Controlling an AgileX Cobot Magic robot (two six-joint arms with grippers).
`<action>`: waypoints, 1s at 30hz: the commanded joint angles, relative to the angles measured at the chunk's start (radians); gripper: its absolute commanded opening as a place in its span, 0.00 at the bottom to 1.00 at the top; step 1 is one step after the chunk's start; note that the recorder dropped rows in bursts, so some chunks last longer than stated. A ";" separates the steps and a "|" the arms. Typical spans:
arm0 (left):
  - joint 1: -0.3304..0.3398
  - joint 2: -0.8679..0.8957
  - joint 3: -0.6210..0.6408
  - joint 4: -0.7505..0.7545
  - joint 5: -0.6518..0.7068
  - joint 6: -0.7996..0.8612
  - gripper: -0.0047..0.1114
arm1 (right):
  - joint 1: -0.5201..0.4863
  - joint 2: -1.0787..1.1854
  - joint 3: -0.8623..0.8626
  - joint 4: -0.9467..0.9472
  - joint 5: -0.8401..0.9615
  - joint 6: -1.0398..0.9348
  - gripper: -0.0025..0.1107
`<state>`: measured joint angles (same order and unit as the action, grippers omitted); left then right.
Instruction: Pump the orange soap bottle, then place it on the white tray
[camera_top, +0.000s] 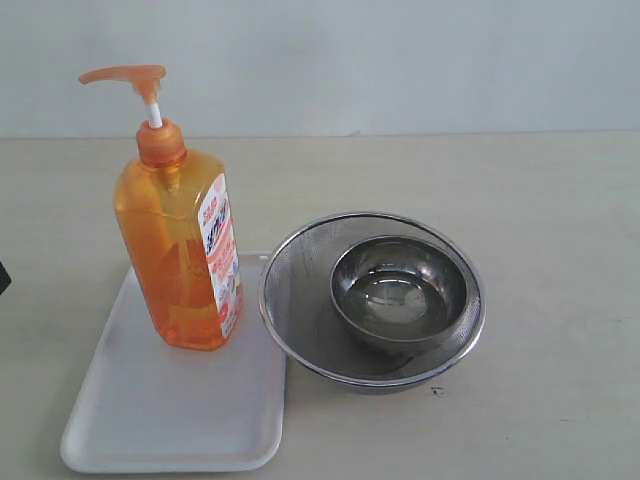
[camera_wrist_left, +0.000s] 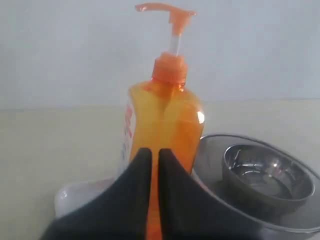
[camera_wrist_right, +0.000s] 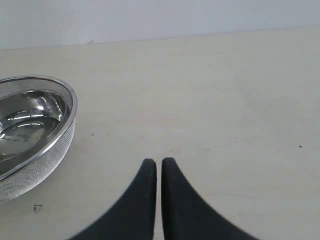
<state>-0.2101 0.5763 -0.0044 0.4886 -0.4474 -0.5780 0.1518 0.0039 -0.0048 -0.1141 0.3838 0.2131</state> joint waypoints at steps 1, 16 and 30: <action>-0.008 -0.005 0.004 0.002 0.110 -0.025 0.08 | -0.003 -0.004 0.005 -0.002 -0.009 -0.005 0.02; -0.008 0.025 0.004 0.117 0.029 -0.087 0.40 | -0.003 -0.004 0.005 -0.002 -0.009 -0.005 0.02; -0.008 0.366 0.004 -0.078 -0.252 0.073 0.80 | -0.003 -0.004 0.005 -0.002 -0.009 -0.005 0.02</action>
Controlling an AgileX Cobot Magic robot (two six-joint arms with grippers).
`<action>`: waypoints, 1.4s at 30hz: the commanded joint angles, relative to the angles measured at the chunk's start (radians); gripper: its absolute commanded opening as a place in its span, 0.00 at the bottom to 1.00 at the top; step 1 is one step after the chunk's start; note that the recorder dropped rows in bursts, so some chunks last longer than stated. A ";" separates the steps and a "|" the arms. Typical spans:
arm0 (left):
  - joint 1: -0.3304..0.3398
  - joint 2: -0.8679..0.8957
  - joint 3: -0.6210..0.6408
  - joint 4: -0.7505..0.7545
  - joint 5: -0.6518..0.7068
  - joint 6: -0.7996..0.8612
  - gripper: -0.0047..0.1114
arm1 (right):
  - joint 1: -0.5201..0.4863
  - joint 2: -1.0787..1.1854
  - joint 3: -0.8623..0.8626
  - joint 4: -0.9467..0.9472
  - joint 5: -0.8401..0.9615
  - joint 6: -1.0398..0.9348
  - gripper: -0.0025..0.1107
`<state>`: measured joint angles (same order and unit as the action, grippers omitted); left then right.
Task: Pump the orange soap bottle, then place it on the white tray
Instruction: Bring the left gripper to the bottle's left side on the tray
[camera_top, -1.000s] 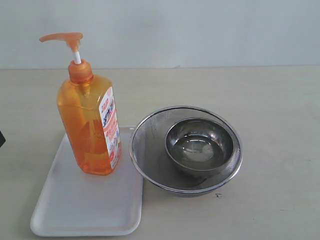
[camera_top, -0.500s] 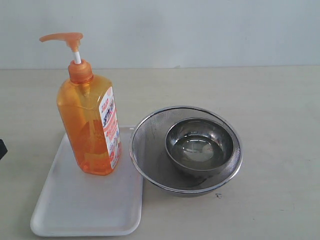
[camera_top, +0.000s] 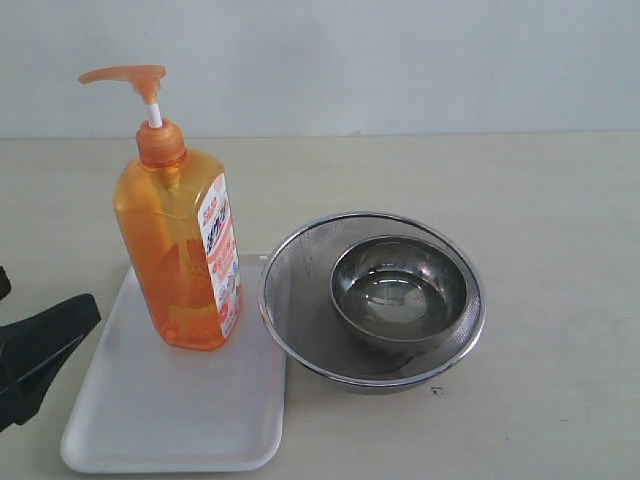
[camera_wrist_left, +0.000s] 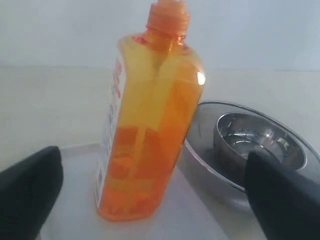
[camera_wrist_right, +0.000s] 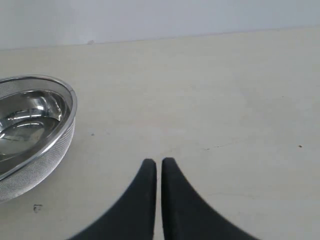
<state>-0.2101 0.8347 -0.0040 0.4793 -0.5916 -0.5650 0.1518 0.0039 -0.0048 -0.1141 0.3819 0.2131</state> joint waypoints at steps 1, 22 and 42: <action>-0.008 0.145 0.003 -0.075 -0.147 0.067 0.80 | -0.003 -0.004 0.005 -0.002 -0.007 -0.005 0.02; -0.011 0.534 -0.169 -0.001 -0.328 0.111 0.80 | -0.003 -0.004 0.005 -0.002 -0.007 -0.005 0.02; -0.011 0.674 -0.262 0.052 -0.395 0.068 0.87 | -0.003 -0.004 0.005 -0.002 -0.007 -0.005 0.02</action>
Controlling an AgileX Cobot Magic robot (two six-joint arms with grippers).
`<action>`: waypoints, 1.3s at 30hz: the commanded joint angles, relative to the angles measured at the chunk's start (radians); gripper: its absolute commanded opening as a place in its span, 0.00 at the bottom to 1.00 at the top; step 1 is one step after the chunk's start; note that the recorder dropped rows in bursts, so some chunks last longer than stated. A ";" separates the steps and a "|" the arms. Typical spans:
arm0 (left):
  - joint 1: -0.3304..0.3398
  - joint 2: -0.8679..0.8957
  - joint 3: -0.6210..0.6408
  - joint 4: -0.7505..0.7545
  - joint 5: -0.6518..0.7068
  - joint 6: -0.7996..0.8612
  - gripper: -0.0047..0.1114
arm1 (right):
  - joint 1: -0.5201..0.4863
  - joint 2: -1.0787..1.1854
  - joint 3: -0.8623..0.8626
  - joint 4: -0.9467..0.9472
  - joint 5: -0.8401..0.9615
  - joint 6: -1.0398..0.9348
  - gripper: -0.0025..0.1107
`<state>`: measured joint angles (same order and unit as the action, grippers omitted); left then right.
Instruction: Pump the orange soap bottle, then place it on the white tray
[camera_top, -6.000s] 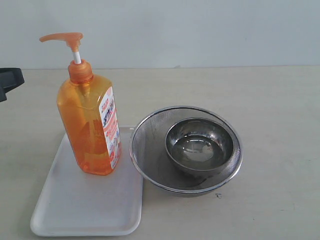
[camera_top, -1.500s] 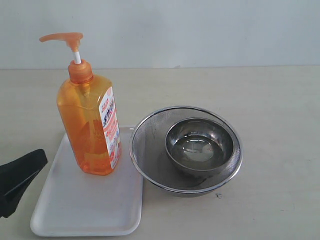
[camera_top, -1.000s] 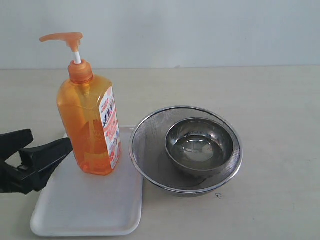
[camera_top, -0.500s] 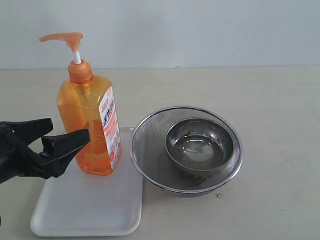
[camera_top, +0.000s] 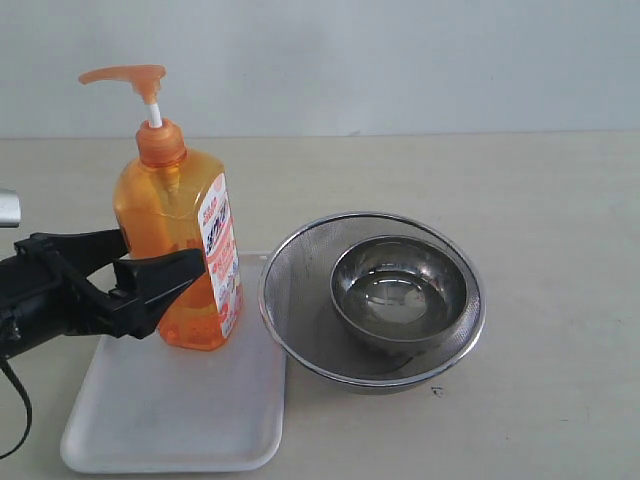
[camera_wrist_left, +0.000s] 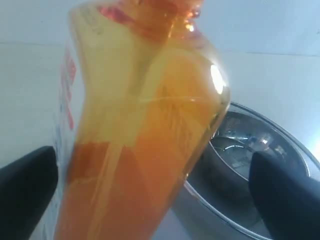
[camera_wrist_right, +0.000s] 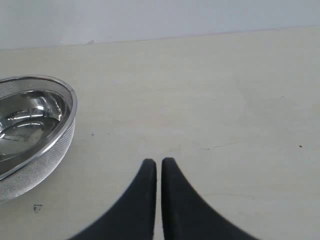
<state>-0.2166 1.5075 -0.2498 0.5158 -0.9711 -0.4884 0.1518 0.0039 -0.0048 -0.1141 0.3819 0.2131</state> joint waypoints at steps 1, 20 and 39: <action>-0.005 0.001 -0.020 0.016 -0.016 -0.009 0.87 | -0.003 -0.004 0.005 -0.002 -0.007 -0.005 0.02; -0.005 0.138 -0.114 0.025 -0.054 0.005 0.87 | -0.003 -0.004 0.005 -0.002 -0.007 -0.005 0.02; -0.005 0.226 -0.152 0.021 -0.120 0.067 0.08 | -0.003 -0.004 0.005 0.001 -0.007 -0.005 0.02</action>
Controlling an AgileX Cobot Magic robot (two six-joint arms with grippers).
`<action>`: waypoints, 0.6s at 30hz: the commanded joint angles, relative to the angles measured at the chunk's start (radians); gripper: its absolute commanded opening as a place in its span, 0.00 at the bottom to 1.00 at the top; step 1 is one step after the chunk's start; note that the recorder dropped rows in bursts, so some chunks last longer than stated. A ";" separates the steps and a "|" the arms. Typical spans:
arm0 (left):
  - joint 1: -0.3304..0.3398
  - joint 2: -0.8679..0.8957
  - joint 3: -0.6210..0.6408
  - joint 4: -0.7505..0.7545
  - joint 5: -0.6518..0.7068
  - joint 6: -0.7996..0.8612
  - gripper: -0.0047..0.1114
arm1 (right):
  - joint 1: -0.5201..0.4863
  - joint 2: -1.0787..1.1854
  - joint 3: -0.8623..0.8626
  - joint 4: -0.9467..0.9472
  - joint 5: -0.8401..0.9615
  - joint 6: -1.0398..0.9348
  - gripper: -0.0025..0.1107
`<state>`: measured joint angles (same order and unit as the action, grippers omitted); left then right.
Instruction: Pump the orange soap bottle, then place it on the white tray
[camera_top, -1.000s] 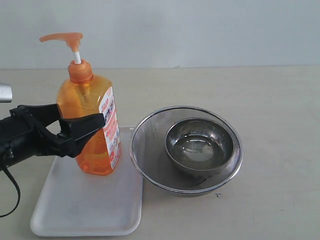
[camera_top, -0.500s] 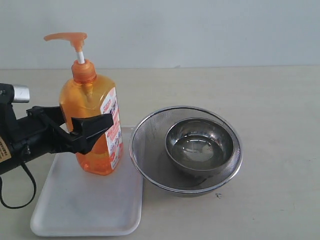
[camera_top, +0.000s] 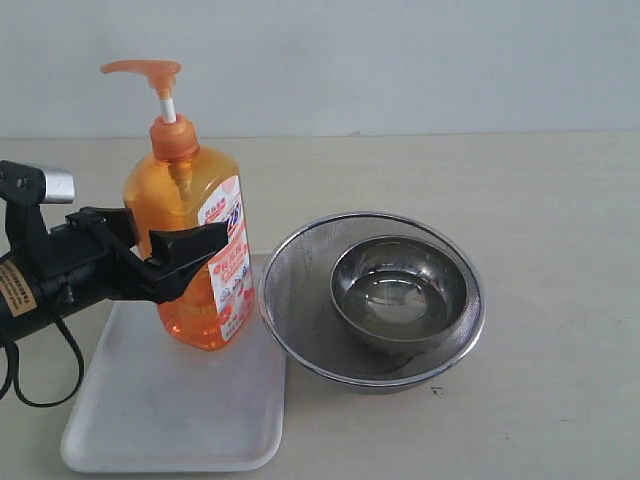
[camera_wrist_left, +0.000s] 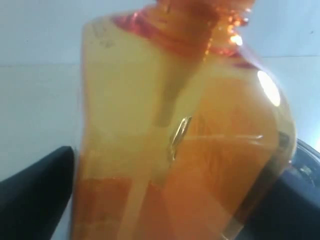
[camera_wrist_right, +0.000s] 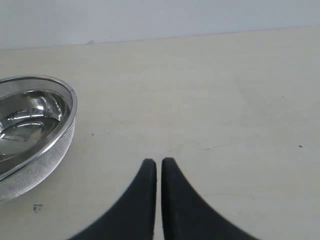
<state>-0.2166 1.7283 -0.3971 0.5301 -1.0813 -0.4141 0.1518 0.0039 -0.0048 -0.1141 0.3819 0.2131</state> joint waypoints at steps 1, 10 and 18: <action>-0.005 0.006 -0.005 0.006 -0.010 -0.007 0.08 | -0.003 -0.004 0.005 0.001 -0.007 -0.005 0.02; -0.005 -0.082 0.020 0.002 -0.010 -0.048 0.08 | -0.003 -0.004 0.005 0.001 -0.007 -0.005 0.02; -0.005 -0.250 0.081 -0.057 0.103 -0.033 0.08 | -0.003 -0.004 0.005 0.001 -0.007 -0.005 0.02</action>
<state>-0.2183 1.5358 -0.3267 0.5113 -0.9357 -0.4483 0.1518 0.0039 -0.0048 -0.1141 0.3819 0.2131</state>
